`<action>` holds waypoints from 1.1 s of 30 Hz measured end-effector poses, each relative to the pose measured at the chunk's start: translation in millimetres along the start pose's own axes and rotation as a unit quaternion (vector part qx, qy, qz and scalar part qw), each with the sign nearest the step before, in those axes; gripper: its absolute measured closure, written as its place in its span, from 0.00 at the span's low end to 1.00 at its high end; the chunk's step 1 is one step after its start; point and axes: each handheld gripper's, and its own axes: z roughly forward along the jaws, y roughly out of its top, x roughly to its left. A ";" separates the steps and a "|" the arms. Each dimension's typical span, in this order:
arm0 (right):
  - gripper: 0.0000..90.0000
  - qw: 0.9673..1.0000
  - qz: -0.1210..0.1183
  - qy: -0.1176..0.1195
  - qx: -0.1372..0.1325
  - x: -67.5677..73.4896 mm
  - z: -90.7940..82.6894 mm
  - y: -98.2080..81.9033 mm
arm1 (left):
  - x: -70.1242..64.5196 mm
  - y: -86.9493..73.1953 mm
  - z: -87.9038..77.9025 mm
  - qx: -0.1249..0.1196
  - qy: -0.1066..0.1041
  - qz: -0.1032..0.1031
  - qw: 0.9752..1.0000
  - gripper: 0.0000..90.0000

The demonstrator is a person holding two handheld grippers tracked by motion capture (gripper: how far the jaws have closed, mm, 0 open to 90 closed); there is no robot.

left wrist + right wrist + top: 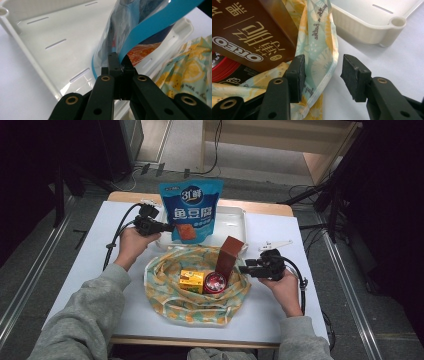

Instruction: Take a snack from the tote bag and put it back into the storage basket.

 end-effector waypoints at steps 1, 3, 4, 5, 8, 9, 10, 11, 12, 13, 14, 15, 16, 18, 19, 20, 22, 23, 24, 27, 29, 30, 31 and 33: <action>0.61 1.000 -0.002 0.001 -0.001 -0.5 0.0 0.0 | 0.0 1.3 1.0 0.001 0.001 0.000 1.000 1.00; 0.61 1.000 -0.002 0.001 -0.002 -0.7 -0.3 -0.1 | 0.1 5.6 5.5 0.001 -0.002 -0.003 1.000 1.00; 0.61 1.000 -0.002 0.001 -0.002 -0.8 -0.4 -0.2 | 0.0 6.8 7.0 0.000 -0.002 -0.004 1.000 1.00; 0.61 1.000 -0.002 0.000 -0.002 -0.7 -0.6 -0.2 | 0.2 7.8 10.1 -0.007 -0.006 -0.008 1.000 1.00; 0.61 1.000 0.000 0.000 -0.003 -0.6 -1.2 -0.1 | 2.0 8.2 15.1 -0.023 -0.011 -0.021 0.999 1.00; 0.61 1.000 0.001 0.001 -0.003 -0.7 -1.3 -0.2 | 2.4 8.7 16.3 -0.028 -0.011 -0.024 0.999 1.00; 0.61 1.000 0.001 0.001 -0.002 -0.8 -1.2 -0.3 | 2.9 9.2 16.9 -0.030 -0.012 -0.026 0.999 1.00; 0.61 1.000 0.002 0.001 -0.002 -0.8 -1.2 -0.3 | 3.6 10.1 17.7 -0.032 -0.011 -0.028 0.999 1.00; 0.61 1.000 0.001 0.001 -0.002 -0.9 -1.2 -0.3 | 3.9 13.7 18.2 -0.025 -0.008 -0.022 0.999 1.00; 0.61 1.000 0.001 0.000 -0.002 -0.8 -1.3 -0.3 | 3.2 15.6 19.0 -0.024 -0.002 -0.019 1.000 1.00; 0.61 1.000 0.001 0.000 -0.003 -0.7 -1.4 -0.2 | 2.6 18.3 20.0 -0.021 0.002 -0.012 1.000 1.00; 0.61 1.000 0.000 0.001 -0.003 -0.6 -1.4 -0.2 | 2.2 19.9 21.0 -0.022 0.003 -0.011 1.000 1.00; 0.61 1.000 -0.001 0.000 -0.003 -0.6 -1.4 -0.1 | 2.7 20.7 22.1 -0.025 0.005 -0.008 1.000 1.00; 0.61 1.000 -0.001 0.000 -0.004 -0.7 -1.6 -0.2 | 4.2 21.1 23.8 -0.025 0.005 -0.010 1.000 1.00; 0.61 1.000 0.000 0.000 -0.003 -0.8 -1.8 -0.3 | 7.2 22.7 25.7 -0.029 0.005 -0.014 0.999 1.00; 0.61 1.000 0.000 0.000 -0.002 -1.0 -1.9 -0.5 | 7.8 24.4 26.5 -0.030 0.009 -0.014 0.999 1.00; 0.61 1.000 0.001 0.001 -0.002 -1.5 -2.1 -0.8 | 7.9 27.2 28.4 -0.031 0.014 -0.010 0.999 1.00; 0.61 1.000 0.002 0.001 -0.002 -1.5 -2.3 -0.9 | 8.7 28.5 29.5 -0.030 0.014 -0.007 0.999 1.00; 0.61 1.000 0.001 0.001 -0.003 -1.5 -2.5 -1.0 | 9.2 29.5 30.6 -0.033 0.017 -0.004 0.999 1.00; 0.61 1.000 0.001 0.001 -0.002 -1.5 -2.9 -1.2 | 13.8 28.9 34.3 -0.048 0.014 -0.009 0.999 1.00; 0.61 1.000 0.002 0.000 -0.002 -1.1 -3.5 -1.5 | 16.8 28.4 35.3 -0.058 0.010 -0.014 0.998 1.00; 0.61 1.000 0.002 -0.001 -0.002 -1.0 -3.8 -1.6 | 16.8 28.4 35.3 -0.058 0.010 -0.014 0.998 1.00; 0.61 1.000 0.002 -0.001 -0.001 -0.9 -4.2 -1.9 | 18.9 28.7 35.8 -0.064 0.016 -0.011 0.998 1.00; 0.62 1.000 0.002 -0.001 -0.003 -0.6 -4.9 -2.5 | 20.5 28.4 36.1 -0.069 0.015 -0.013 0.997 1.00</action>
